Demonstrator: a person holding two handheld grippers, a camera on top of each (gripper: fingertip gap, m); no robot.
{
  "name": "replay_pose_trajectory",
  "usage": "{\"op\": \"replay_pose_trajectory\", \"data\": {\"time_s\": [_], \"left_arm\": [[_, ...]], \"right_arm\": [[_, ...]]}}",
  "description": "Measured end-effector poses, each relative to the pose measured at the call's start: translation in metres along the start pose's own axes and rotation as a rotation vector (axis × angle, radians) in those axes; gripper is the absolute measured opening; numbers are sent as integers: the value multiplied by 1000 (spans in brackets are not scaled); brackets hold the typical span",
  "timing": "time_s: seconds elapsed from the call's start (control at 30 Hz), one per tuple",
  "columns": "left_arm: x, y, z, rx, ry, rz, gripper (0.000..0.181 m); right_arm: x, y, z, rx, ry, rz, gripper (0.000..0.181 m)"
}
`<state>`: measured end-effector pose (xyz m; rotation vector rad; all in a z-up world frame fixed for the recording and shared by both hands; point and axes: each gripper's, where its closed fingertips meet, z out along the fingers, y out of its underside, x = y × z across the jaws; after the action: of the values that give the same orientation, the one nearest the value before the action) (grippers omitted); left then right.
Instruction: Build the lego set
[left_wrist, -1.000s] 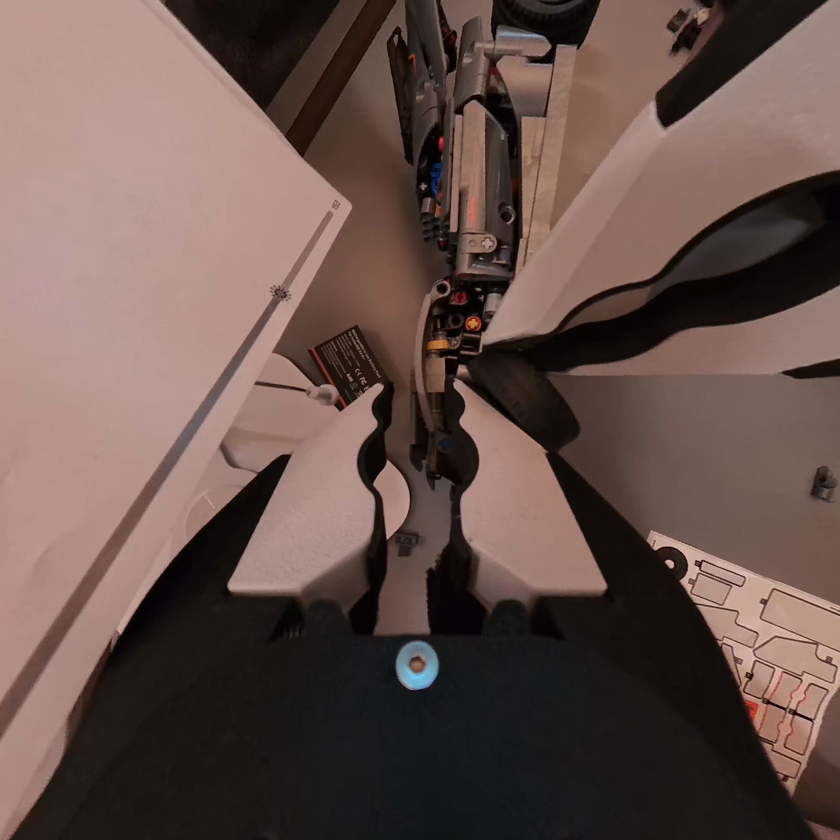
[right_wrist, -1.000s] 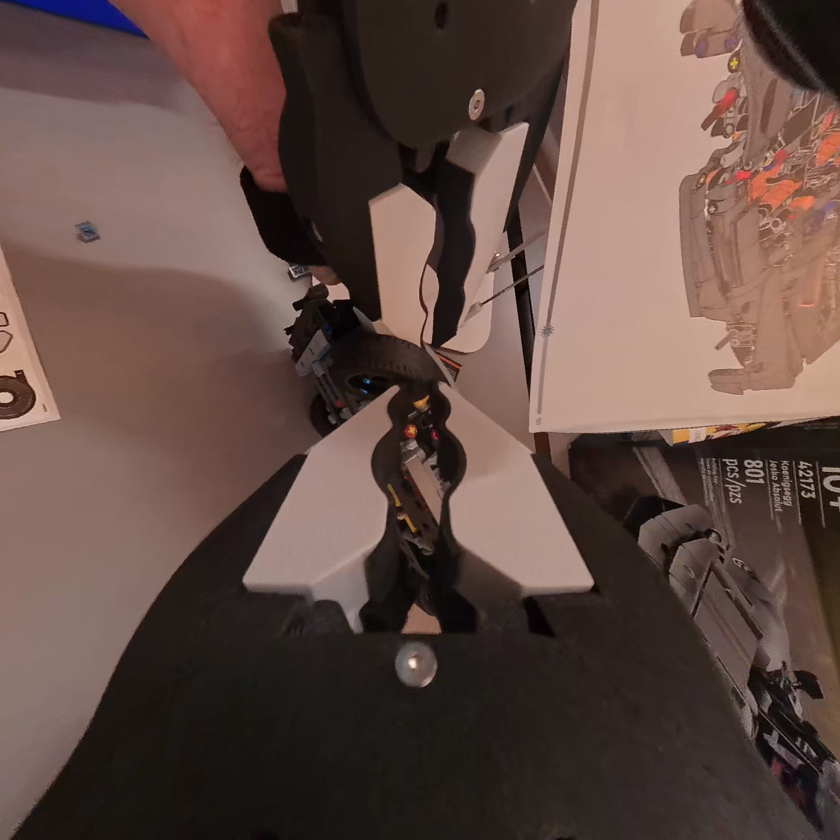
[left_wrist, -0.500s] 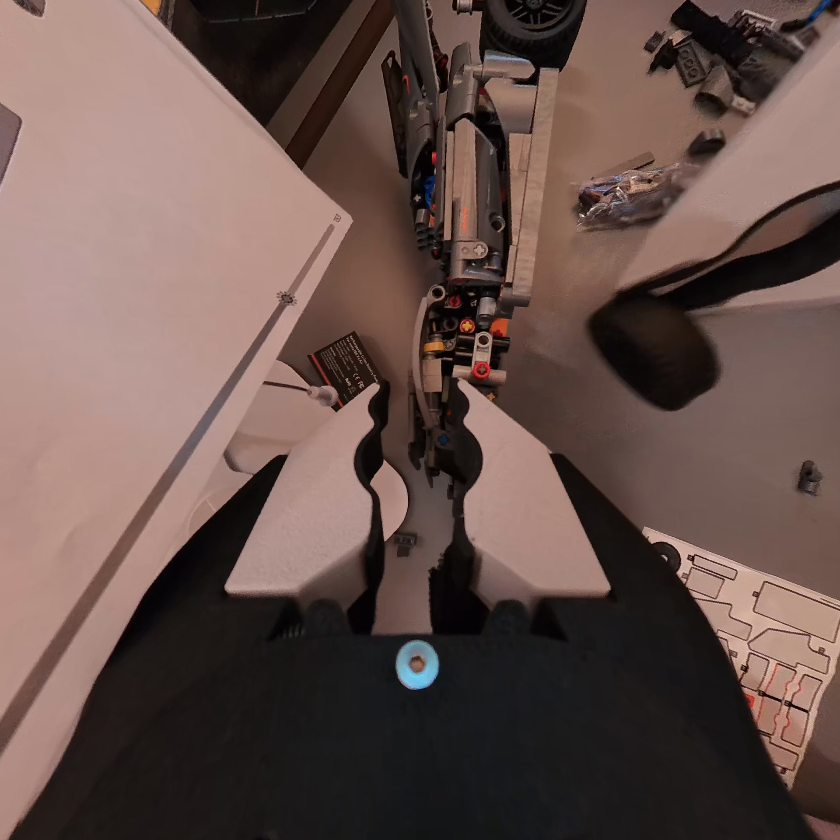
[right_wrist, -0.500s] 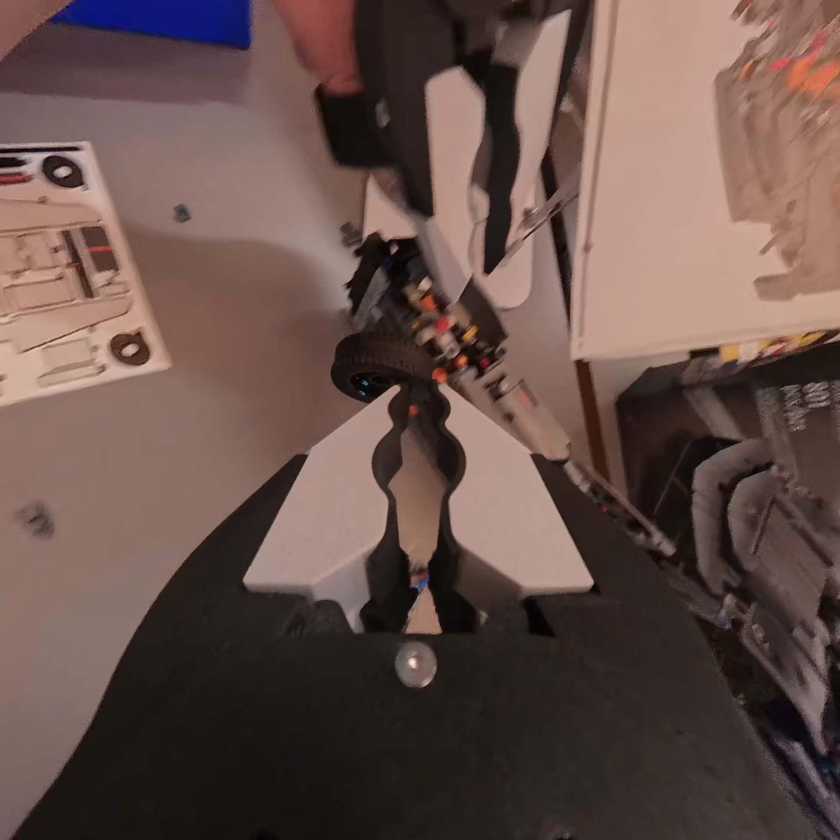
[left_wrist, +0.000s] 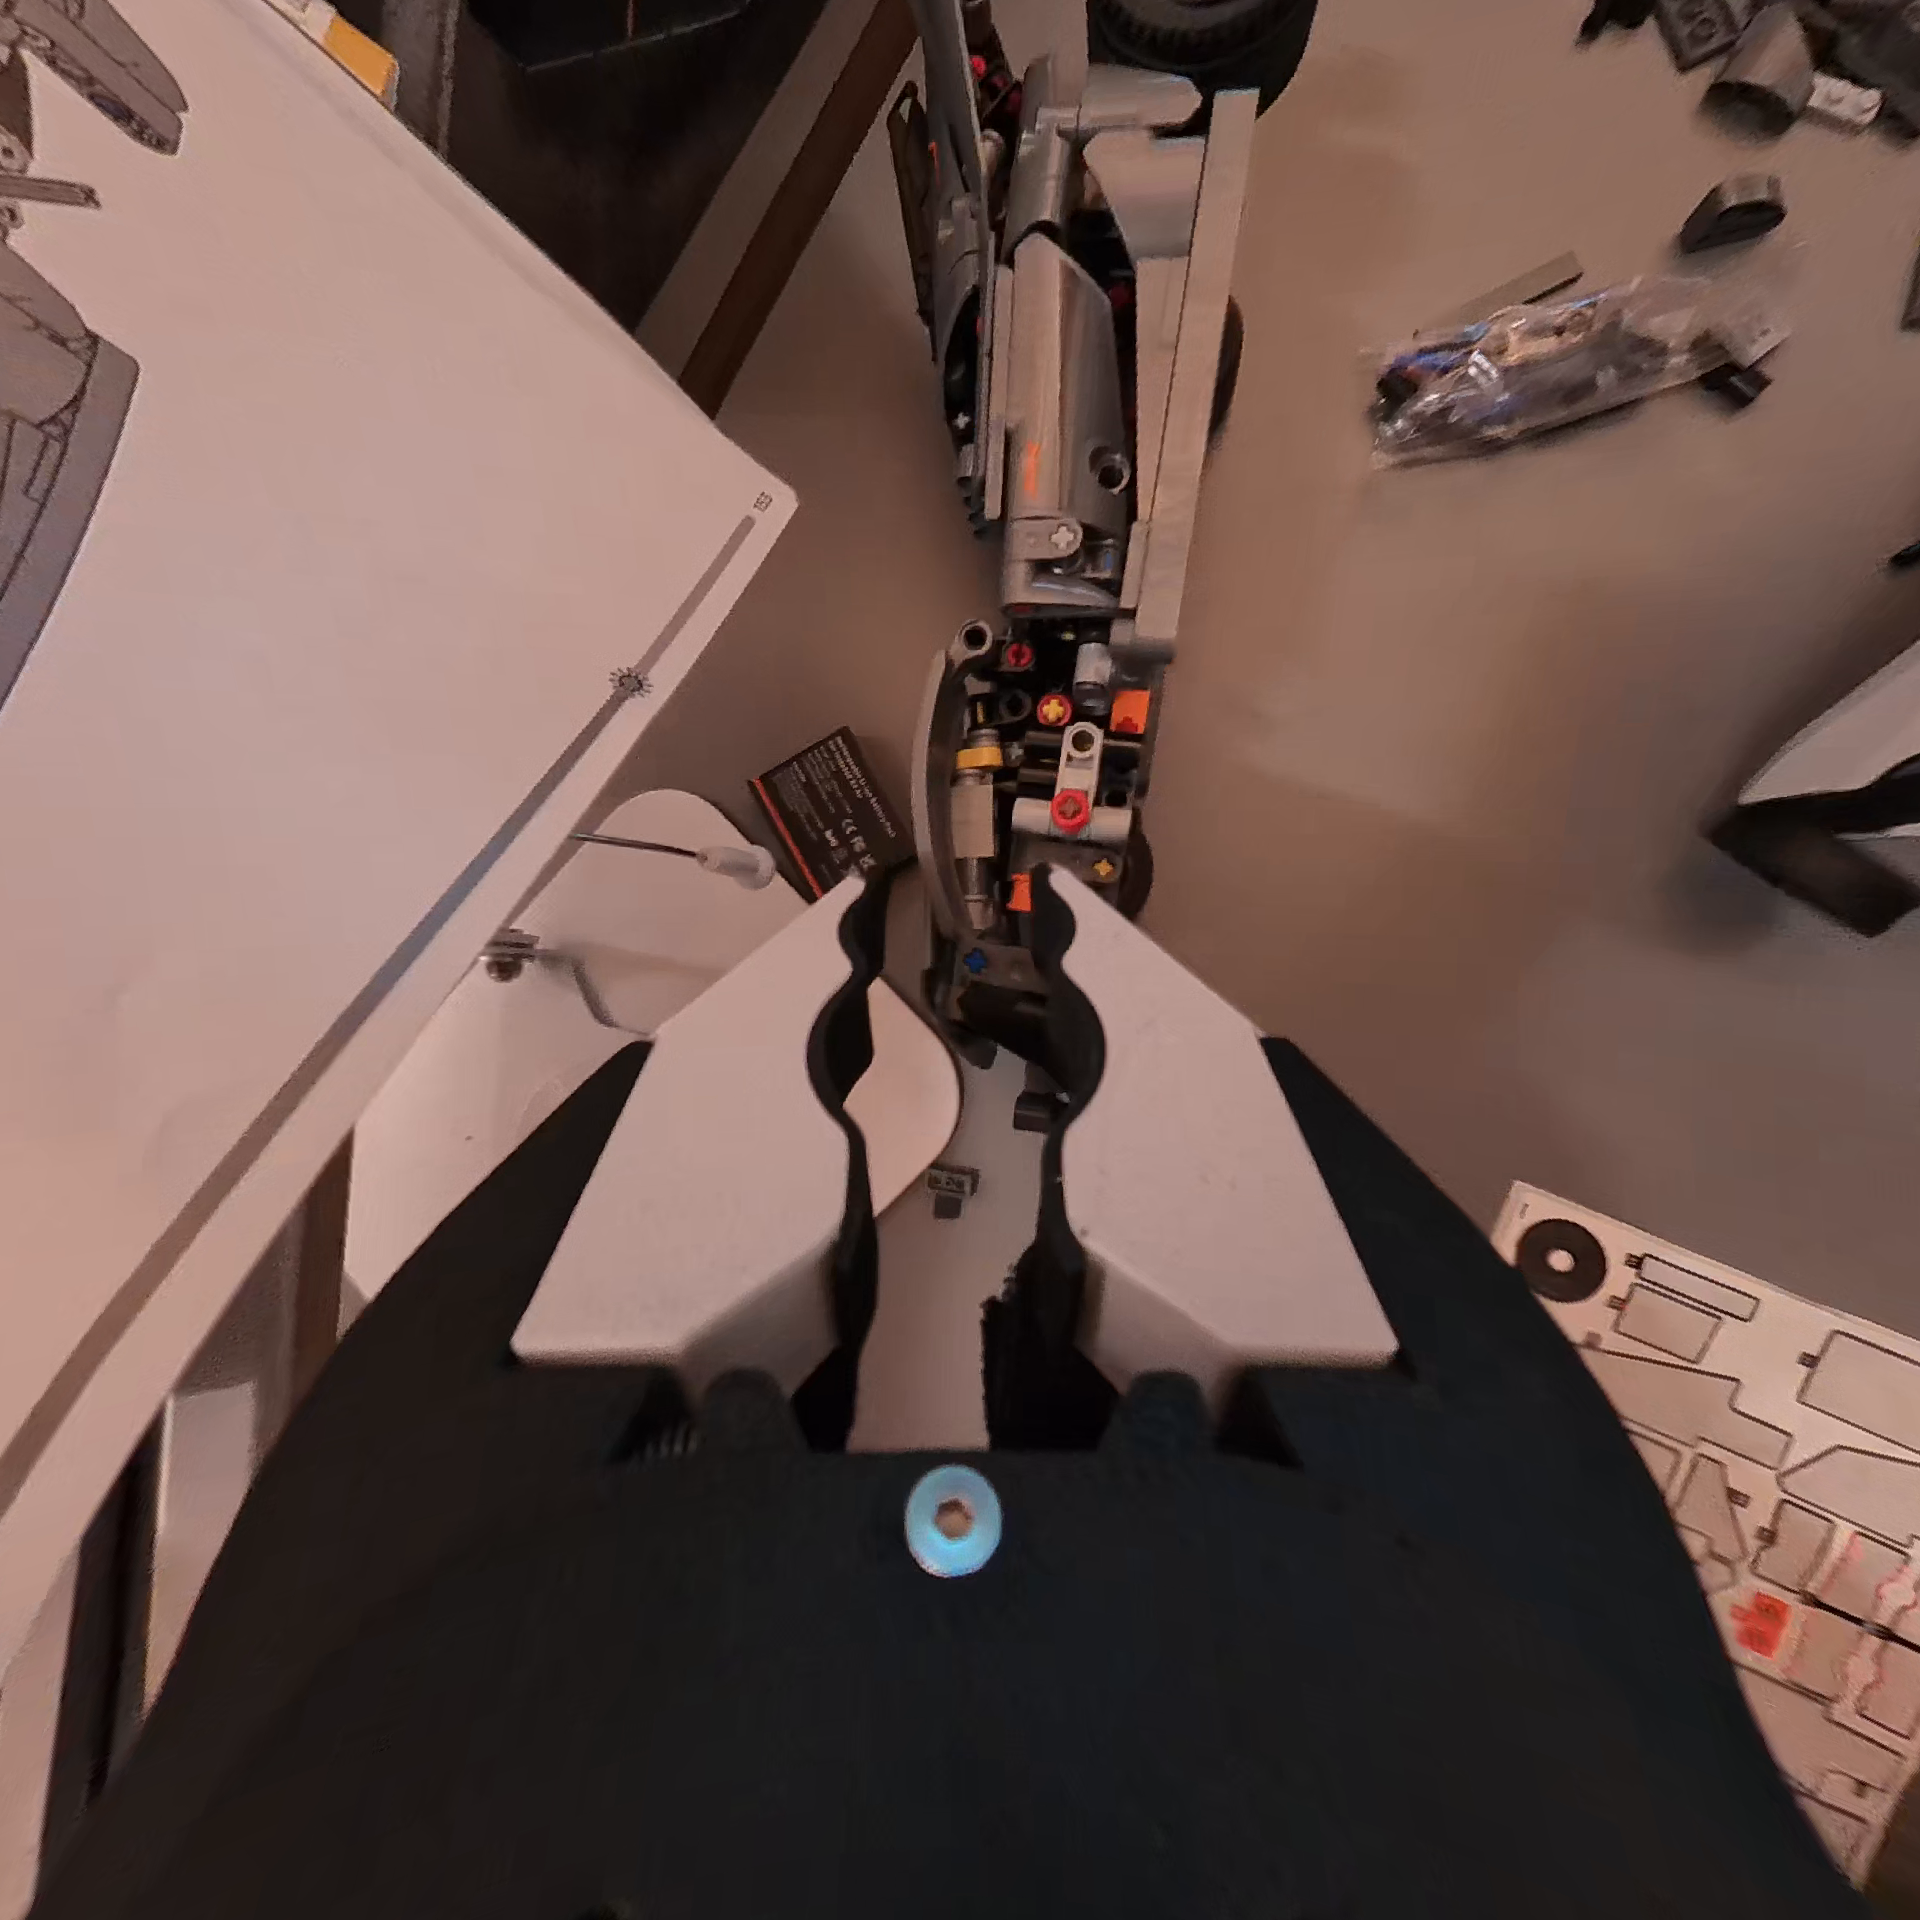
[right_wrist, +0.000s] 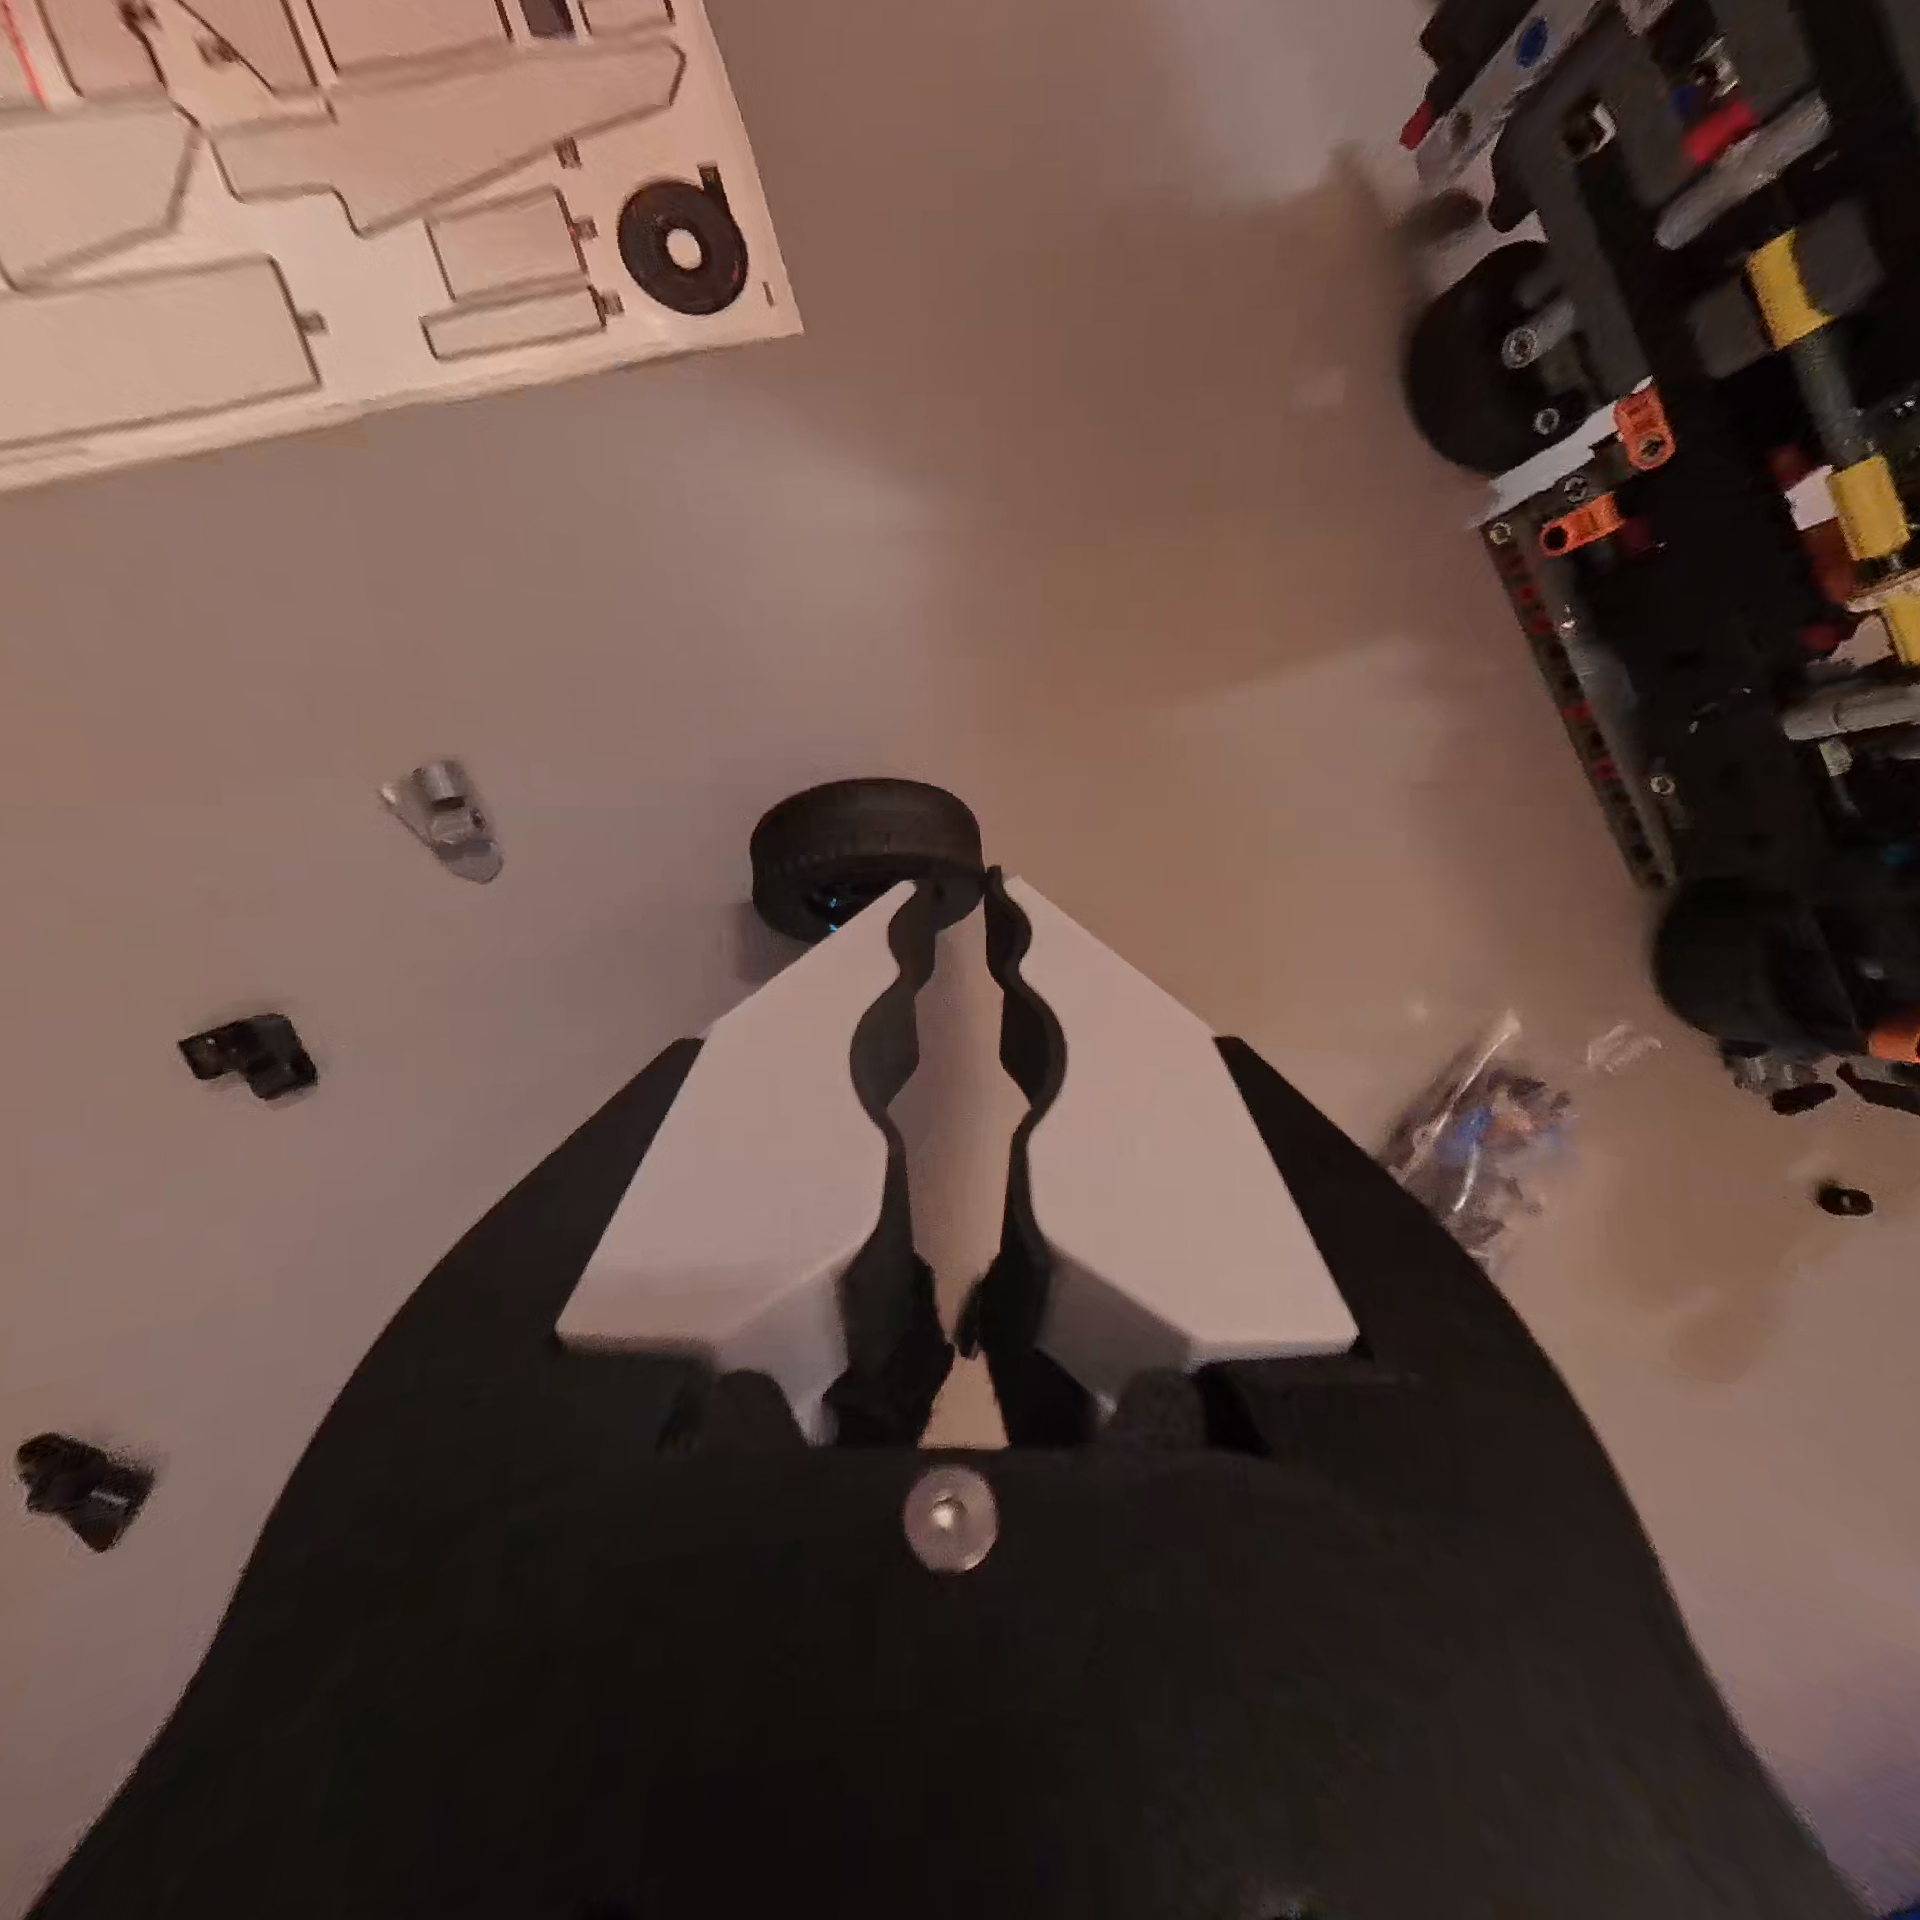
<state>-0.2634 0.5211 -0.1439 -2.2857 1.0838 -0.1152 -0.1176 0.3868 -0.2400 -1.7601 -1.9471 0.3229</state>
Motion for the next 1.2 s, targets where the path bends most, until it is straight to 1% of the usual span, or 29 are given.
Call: {"op": "replay_pose_trajectory", "data": {"time_s": [0.1,0.17,0.23,0.3,0.47,0.53,0.67,0.83,0.93,1.0,1.07,1.2], "left_arm": [[-3,5,-2,-13,-55,73,23],[-2,2,-8,29,-81,114,21],[8,-2,-13,74,-44,123,22],[9,-1,-11,60,-52,127,22],[20,-3,13,28,-19,154,19],[14,1,18,-3,-45,152,13],[15,-2,17,32,-5,129,13],[16,-12,9,85,19,120,14],[17,-14,14,74,31,123,13],[17,-10,17,43,30,133,12],[19,-9,18,45,43,132,6],[20,-9,18,53,58,125,4]], "right_arm": [[2,-3,-4,36,-6,33,7],[5,0,-4,41,17,20,7],[5,0,-5,65,20,25,7],[3,0,-5,87,13,35,7],[3,-2,-3,115,30,15,6],[4,-1,-2,119,25,21,7],[5,0,-3,125,10,30,7],[5,0,-2,131,12,22,7],[6,0,-2,133,8,28,7],[6,1,-1,131,7,30,7],[6,1,-1,132,6,32,7],[6,2,-1,132,7,30,7]]}}
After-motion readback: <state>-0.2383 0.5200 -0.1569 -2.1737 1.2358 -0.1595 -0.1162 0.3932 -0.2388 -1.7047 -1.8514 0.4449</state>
